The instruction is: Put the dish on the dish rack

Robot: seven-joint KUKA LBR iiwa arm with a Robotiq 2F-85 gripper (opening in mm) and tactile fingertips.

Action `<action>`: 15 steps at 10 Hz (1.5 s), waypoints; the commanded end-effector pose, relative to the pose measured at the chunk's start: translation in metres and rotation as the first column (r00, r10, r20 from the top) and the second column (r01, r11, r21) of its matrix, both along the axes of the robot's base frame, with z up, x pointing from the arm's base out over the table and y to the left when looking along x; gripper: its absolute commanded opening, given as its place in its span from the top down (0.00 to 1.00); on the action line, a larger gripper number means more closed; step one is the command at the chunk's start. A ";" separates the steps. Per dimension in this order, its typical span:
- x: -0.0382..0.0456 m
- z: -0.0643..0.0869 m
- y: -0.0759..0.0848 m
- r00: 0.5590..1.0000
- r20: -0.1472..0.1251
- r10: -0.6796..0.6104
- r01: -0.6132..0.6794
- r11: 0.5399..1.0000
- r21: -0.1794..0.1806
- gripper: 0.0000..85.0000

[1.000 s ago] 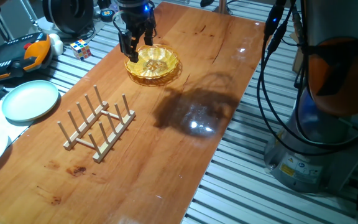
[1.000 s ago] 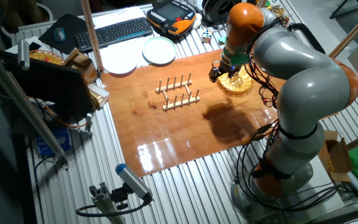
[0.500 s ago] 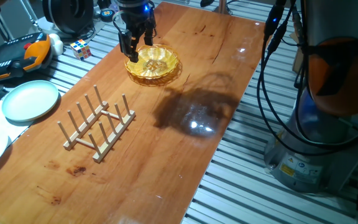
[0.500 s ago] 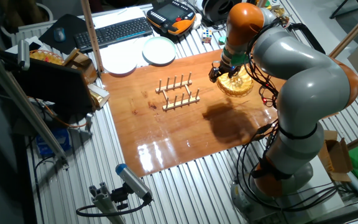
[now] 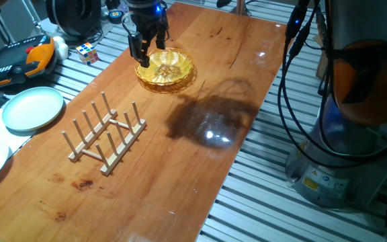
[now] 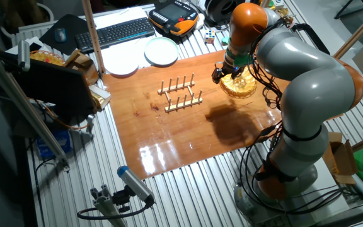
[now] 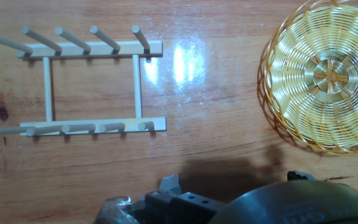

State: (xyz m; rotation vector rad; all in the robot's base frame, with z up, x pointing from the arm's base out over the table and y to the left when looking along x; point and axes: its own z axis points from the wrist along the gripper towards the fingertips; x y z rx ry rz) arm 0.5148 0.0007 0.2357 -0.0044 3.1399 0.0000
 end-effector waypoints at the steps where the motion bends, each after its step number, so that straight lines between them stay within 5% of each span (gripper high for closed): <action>1: 0.0001 0.000 0.000 1.000 0.000 0.000 0.000 1.000 0.000 0.01; 2: 0.0002 0.002 0.001 0.999 -0.011 0.051 -0.051 0.999 -0.003 0.99; 15: 0.0045 0.000 0.003 0.999 -0.015 0.050 -0.050 0.999 -0.002 0.99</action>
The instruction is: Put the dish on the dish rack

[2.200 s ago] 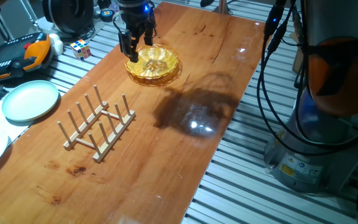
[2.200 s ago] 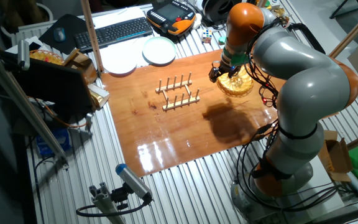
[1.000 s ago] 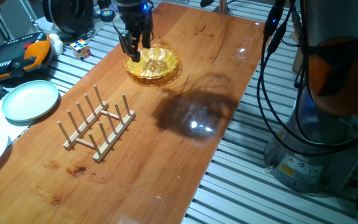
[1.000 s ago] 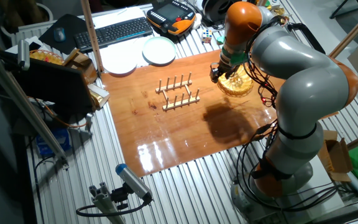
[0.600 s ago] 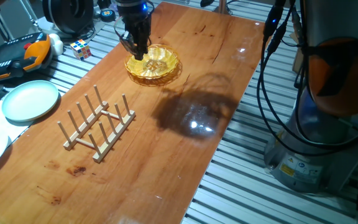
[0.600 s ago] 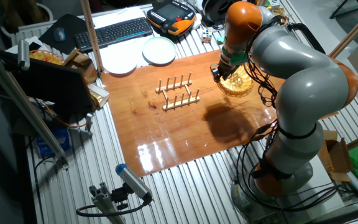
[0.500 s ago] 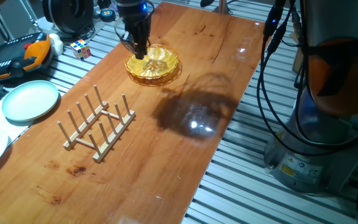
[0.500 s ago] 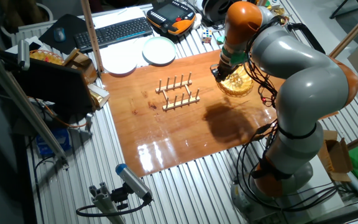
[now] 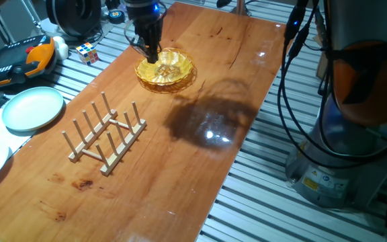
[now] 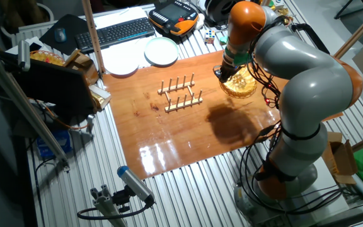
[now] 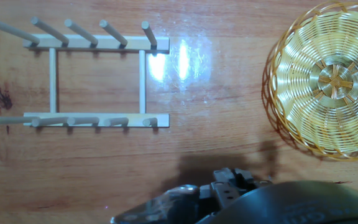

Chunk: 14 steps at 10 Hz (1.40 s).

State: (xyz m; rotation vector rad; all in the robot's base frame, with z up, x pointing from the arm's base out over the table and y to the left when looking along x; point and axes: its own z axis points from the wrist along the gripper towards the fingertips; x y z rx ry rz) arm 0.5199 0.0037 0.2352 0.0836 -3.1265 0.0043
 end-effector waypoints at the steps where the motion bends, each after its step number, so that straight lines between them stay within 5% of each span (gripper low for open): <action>1: 0.0017 -0.002 -0.002 1.000 -0.001 0.002 -0.002 1.000 0.000 0.99; 9: 0.0303 -0.040 -0.019 1.000 0.021 -0.008 0.010 0.997 -0.078 0.99; 14: 0.0424 -0.056 -0.021 0.998 0.043 -0.039 0.045 0.986 -0.158 0.99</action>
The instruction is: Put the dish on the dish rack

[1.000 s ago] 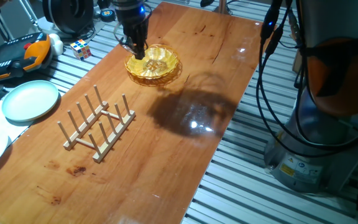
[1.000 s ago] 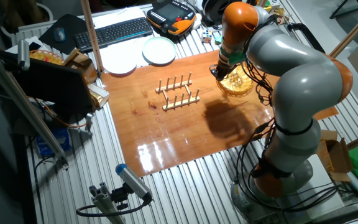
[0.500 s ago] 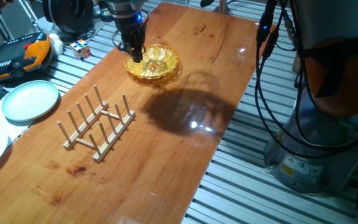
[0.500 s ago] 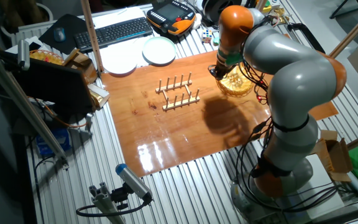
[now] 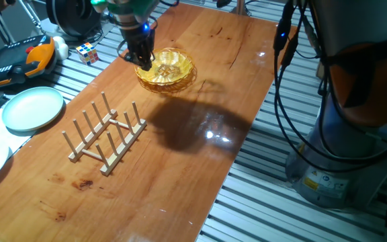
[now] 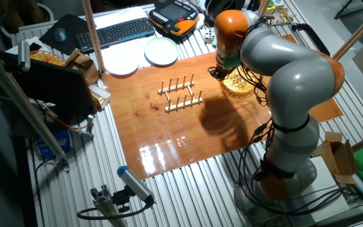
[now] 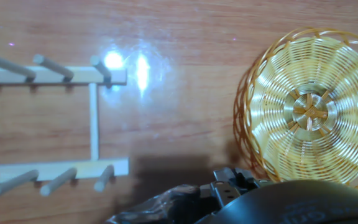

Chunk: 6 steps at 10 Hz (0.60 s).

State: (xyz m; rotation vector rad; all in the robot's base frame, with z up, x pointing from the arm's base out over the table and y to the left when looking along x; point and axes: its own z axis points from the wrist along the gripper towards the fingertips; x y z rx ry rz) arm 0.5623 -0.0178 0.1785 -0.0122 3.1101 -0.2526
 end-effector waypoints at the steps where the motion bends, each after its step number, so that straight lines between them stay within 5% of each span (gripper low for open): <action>1: 0.0017 -0.003 -0.001 1.000 0.001 -0.003 0.003 1.000 -0.004 0.99; 6: 0.0060 -0.020 -0.012 1.000 0.018 -0.004 0.004 1.000 -0.008 0.99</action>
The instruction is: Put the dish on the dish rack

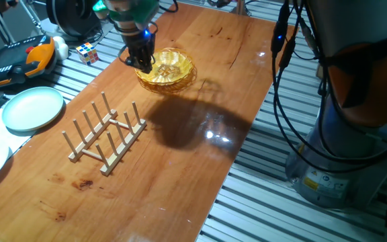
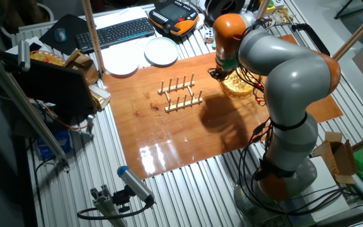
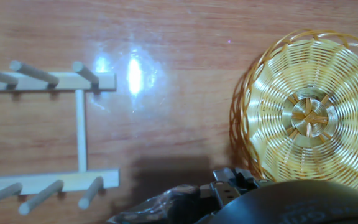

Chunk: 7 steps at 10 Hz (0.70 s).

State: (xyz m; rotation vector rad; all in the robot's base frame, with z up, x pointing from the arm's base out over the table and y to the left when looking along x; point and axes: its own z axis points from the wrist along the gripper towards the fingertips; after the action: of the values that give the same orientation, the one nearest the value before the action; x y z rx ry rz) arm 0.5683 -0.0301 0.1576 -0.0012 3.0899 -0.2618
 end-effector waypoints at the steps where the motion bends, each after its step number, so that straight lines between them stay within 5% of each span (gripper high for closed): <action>1: 0.0000 -0.002 -0.001 1.000 0.002 -0.003 0.003 1.000 0.002 0.99; 5: 0.0096 -0.022 -0.008 0.999 0.037 -0.015 0.018 0.998 -0.061 0.99; 7: 0.0142 -0.029 -0.012 0.999 0.029 -0.028 0.030 0.997 -0.065 0.99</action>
State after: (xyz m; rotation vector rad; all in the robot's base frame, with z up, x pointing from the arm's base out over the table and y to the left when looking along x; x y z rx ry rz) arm 0.5827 -0.0430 0.1279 0.0480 3.0571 -0.3673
